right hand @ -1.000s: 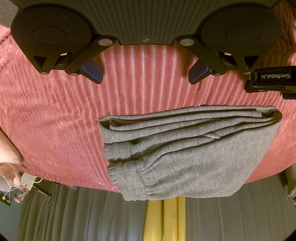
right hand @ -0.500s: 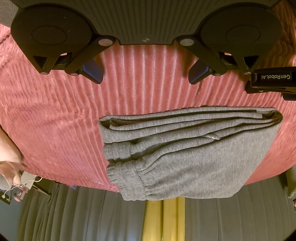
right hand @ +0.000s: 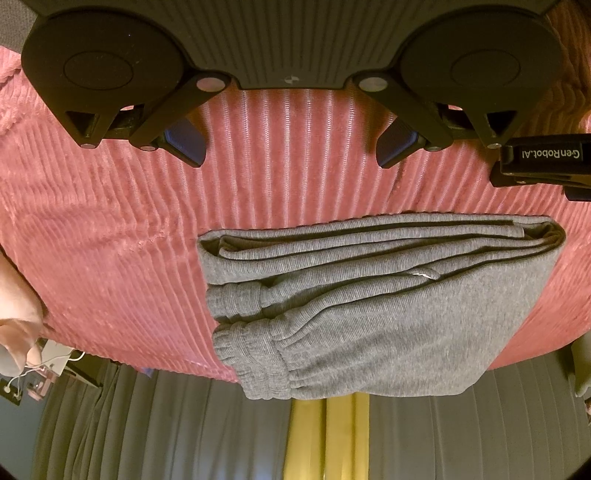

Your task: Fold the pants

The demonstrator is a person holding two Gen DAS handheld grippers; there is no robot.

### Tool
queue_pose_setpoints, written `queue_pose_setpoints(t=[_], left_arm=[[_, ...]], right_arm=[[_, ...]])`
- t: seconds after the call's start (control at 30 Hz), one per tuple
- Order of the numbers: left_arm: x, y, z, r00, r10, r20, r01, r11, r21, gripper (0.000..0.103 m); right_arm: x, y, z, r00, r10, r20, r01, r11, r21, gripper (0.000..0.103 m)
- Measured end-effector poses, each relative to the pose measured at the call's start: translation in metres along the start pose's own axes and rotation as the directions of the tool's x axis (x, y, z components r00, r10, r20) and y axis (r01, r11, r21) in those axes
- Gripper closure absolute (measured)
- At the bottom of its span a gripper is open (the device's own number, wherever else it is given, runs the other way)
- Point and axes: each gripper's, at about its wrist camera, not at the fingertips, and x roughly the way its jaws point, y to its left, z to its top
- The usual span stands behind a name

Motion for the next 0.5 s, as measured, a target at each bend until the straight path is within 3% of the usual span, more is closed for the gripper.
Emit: queue_pose_setpoints(t=[0.5], left_arm=[[0.0005,-0.0006,-0.0005,1.0,-0.003,-0.003,0.003,1.0,0.0,0.002]], right_arm=[[0.0,0.0003,-0.0001,1.0,-0.002,0.001,0.002,1.0,-0.005,0.004]])
